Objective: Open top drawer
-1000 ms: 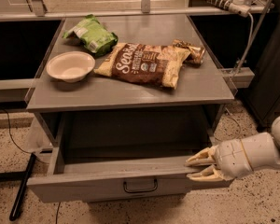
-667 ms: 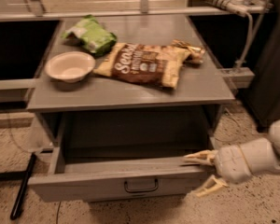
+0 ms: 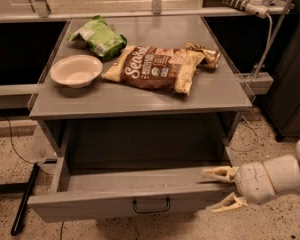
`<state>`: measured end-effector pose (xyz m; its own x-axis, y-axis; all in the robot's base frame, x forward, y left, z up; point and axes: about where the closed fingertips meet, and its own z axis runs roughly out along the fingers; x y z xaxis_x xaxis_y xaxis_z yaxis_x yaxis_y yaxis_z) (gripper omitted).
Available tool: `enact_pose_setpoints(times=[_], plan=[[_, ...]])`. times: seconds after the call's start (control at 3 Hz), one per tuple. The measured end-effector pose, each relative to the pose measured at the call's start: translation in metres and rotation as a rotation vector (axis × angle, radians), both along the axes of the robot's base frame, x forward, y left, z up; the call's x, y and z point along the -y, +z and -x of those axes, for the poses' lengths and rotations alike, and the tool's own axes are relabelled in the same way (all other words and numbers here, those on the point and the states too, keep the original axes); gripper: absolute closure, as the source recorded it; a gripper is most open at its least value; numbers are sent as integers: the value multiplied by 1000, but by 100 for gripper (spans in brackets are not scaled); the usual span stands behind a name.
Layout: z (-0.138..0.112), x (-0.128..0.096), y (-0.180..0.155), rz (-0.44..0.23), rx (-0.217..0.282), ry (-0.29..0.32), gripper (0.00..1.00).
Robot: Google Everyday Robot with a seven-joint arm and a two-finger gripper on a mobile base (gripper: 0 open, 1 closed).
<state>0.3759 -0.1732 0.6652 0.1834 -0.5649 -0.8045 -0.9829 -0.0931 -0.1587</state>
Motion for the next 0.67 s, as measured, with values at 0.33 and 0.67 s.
enact_pose_setpoints(times=[0.33, 0.67], plan=[[0, 0, 3, 0, 0, 0, 77], [15, 5, 3, 4, 7, 5, 99]])
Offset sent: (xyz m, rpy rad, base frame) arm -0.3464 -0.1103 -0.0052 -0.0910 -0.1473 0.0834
